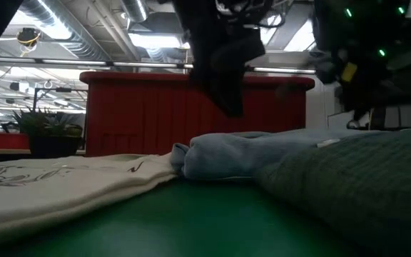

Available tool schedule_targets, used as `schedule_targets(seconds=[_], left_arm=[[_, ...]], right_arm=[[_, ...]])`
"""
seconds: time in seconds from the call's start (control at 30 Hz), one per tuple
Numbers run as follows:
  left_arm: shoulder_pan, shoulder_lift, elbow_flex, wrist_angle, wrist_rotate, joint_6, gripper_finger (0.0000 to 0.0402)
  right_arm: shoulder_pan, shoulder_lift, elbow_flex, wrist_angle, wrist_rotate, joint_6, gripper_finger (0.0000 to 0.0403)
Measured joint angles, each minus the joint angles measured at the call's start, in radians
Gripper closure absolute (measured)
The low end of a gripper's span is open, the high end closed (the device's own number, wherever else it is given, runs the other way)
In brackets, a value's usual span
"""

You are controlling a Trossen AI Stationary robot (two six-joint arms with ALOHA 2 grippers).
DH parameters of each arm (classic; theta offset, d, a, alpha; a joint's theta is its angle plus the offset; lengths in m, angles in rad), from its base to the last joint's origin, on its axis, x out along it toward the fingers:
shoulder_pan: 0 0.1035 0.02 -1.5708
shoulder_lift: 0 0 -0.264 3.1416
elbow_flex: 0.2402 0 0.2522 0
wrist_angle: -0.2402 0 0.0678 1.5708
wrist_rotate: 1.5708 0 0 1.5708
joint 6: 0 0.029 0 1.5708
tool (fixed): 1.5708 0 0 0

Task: Fold Laundry from Bin
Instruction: Fold the light blue jeans

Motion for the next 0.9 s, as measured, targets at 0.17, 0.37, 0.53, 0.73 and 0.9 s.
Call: schedule_targets(seconds=[0.17,0.37,0.53,0.73,0.9], left_arm=[[0.004,-0.001,0.021,0.009,-0.037,0.021,0.0266],[0.017,-0.002,-0.032,0.01,-0.076,0.021,0.0266],[0.046,0.011,-0.117,0.056,-0.117,0.019,0.0266],[0.093,0.018,-0.281,0.285,-0.112,0.02,0.0266],[0.13,0.013,-0.369,0.387,-0.096,0.018,0.0266]], right_arm=[[0.0,-0.001,0.071,0.116,0.017,-0.119,0.0249],[-0.001,-0.001,0.018,0.38,0.002,-0.213,0.0249],[-0.002,0.0,-0.104,0.553,0.005,-0.235,0.0249],[-0.014,0.0,-0.28,0.704,0.024,-0.233,0.0249],[-0.061,-0.003,-0.375,0.8,0.025,-0.211,0.0249]])
